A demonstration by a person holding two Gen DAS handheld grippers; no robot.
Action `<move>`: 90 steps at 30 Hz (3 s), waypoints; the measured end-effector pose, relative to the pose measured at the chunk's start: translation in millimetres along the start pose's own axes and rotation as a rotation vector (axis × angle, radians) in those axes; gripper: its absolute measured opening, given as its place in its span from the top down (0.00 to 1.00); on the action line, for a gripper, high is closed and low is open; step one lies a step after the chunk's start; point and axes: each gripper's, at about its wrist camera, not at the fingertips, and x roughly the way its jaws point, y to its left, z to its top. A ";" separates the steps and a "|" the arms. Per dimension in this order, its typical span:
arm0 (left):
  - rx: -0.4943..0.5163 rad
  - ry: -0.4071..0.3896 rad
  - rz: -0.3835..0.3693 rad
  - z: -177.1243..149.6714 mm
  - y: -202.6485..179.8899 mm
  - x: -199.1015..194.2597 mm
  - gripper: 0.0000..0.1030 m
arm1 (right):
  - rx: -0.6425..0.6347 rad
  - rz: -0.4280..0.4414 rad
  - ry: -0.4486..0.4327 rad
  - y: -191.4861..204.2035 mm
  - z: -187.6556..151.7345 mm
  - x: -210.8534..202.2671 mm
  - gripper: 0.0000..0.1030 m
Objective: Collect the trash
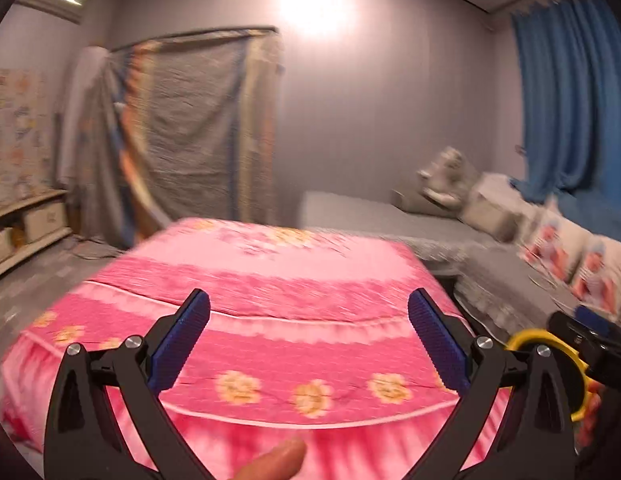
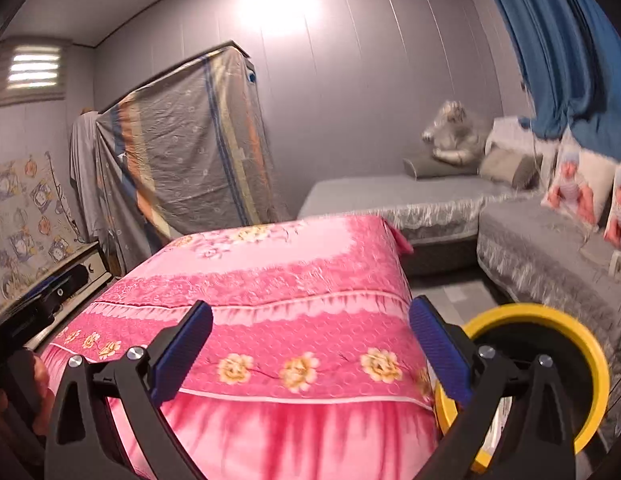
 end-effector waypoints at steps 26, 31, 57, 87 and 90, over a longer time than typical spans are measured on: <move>-0.013 0.044 0.057 -26.2 -6.3 -39.4 0.08 | -0.050 -0.071 -0.046 35.4 -21.3 -27.9 0.08; -0.023 0.053 0.075 -23.4 -5.7 -39.4 0.08 | -0.048 -0.060 -0.030 34.9 -22.4 -24.9 0.08; -0.001 0.031 0.031 -23.8 -18.0 -45.5 0.08 | -0.019 -0.073 -0.009 31.4 -26.6 -20.9 0.08; -0.019 0.040 0.009 -26.2 -16.9 -44.1 0.08 | -0.016 -0.071 0.009 28.2 -30.1 -18.3 0.08; -0.020 0.042 0.007 -25.7 -16.9 -43.7 0.08 | -0.014 -0.072 0.011 27.7 -30.2 -18.3 0.08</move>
